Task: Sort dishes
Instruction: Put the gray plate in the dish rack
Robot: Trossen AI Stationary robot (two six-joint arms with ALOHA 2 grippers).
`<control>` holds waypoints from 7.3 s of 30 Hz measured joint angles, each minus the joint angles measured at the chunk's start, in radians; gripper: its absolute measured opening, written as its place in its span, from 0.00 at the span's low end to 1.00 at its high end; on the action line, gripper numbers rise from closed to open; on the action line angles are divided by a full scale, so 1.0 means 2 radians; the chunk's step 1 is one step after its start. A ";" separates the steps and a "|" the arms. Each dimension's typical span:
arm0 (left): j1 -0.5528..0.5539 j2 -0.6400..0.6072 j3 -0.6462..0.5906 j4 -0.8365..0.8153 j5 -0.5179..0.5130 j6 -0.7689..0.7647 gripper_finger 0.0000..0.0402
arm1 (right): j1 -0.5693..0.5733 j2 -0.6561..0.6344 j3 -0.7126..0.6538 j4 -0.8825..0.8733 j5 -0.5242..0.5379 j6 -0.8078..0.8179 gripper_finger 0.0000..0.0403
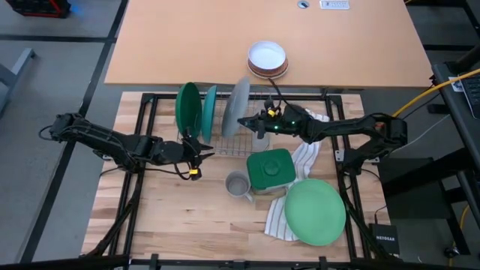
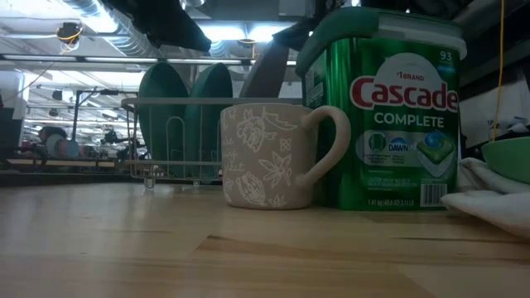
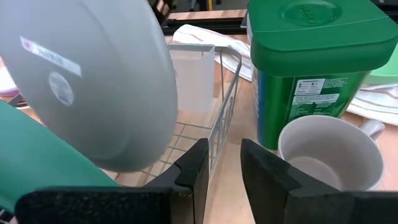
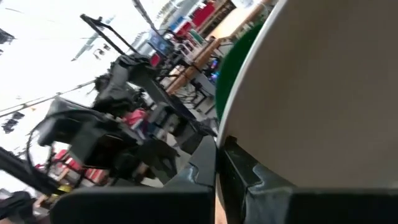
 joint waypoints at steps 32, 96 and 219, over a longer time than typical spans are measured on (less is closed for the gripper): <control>0.000 0.000 0.000 0.000 0.000 0.001 0.21 | 0.018 0.023 0.000 -0.040 0.061 -0.017 0.01; 0.000 0.000 0.000 -0.002 0.000 0.013 0.21 | 0.017 0.059 0.087 -0.117 0.080 -0.057 0.22; -0.001 0.000 0.000 -0.004 0.000 0.026 0.21 | -0.041 0.140 0.267 -0.312 0.049 -0.160 0.22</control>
